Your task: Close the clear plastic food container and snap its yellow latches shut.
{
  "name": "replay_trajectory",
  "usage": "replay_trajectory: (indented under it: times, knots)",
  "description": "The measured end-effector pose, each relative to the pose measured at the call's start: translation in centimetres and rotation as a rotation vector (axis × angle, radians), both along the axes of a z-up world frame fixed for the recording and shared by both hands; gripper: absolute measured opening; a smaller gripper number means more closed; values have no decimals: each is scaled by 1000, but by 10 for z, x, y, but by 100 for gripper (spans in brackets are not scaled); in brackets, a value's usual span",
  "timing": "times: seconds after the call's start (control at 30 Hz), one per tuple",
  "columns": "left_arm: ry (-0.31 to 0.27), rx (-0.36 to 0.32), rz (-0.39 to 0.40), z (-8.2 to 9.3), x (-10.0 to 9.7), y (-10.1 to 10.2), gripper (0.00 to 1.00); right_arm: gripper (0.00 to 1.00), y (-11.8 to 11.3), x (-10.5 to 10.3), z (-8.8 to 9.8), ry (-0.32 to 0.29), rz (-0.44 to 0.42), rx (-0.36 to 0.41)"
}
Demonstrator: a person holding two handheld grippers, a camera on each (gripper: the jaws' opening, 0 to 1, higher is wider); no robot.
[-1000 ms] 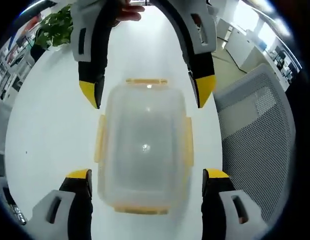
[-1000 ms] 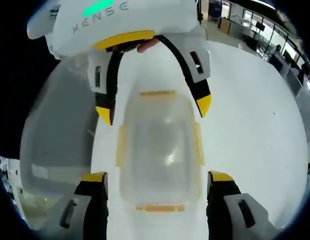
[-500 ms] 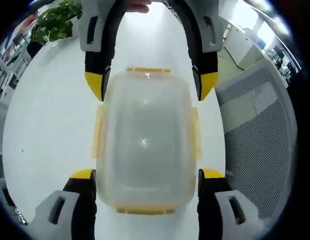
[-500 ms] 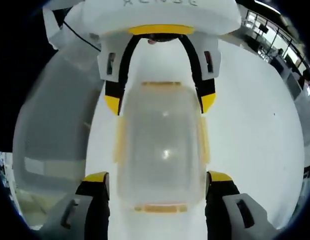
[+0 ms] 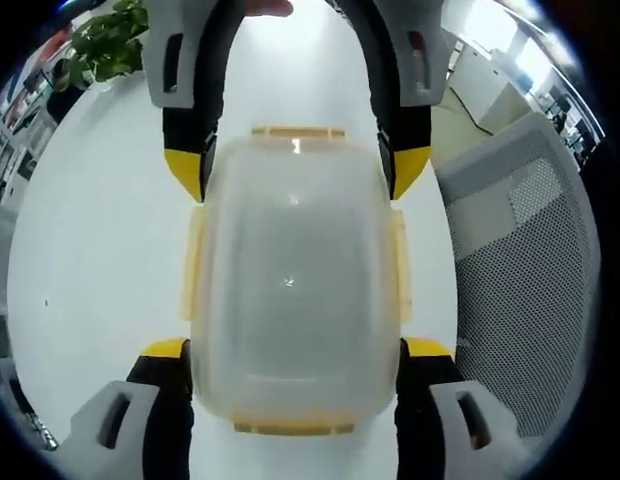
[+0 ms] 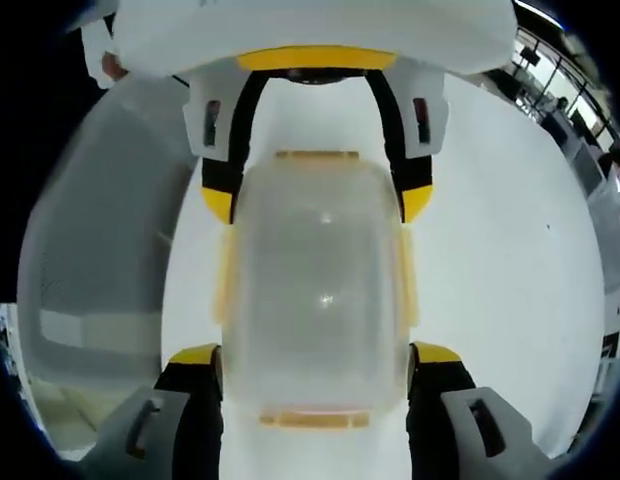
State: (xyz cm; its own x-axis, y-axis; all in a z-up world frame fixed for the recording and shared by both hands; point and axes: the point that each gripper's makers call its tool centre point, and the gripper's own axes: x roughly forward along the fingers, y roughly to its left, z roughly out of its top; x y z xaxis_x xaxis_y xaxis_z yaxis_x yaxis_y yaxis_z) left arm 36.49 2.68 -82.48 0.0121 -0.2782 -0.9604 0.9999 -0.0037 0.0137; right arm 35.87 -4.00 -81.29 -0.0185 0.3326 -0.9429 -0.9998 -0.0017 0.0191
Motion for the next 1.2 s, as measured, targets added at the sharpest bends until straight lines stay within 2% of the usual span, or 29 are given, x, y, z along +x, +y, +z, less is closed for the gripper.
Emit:
replay_trajectory:
  times: [0.43,1.2]
  knots:
    - [5,26,8,-2,1,1,82,74,0,1,-1,-13,-6,21]
    - [5,21,4,-1,-3,4,82,74,4,-3,0,-11,-11,61]
